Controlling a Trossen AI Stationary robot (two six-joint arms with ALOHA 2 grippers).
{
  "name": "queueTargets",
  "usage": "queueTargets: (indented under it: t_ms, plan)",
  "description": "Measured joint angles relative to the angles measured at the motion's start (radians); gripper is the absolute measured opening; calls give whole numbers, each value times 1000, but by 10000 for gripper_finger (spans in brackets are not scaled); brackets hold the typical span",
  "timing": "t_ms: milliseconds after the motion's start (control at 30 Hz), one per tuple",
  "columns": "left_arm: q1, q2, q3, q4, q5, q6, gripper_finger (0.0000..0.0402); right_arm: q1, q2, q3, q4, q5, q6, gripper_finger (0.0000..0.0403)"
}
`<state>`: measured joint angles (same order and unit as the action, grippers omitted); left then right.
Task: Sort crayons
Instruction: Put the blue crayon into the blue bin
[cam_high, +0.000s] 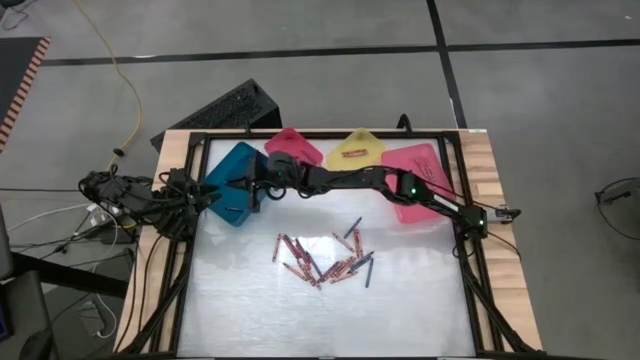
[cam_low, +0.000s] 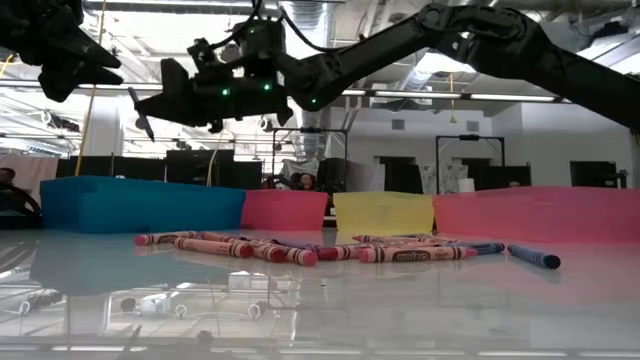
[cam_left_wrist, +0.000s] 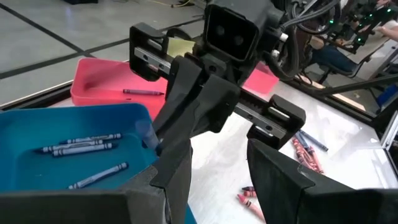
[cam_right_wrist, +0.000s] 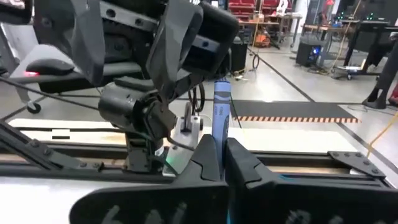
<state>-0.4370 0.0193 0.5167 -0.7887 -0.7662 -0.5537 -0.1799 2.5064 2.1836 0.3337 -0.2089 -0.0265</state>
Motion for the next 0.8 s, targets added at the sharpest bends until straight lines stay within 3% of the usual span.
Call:
queueTargets:
  t_ms: [500, 800]
  plan:
    - [0, 0, 0, 0, 0, 0, 145, -34, 4, 5, -169, 1, -3, 10]
    - [0, 0, 0, 0, 0, 0, 145, -42, 4, 5, -182, 23, -34, 78]
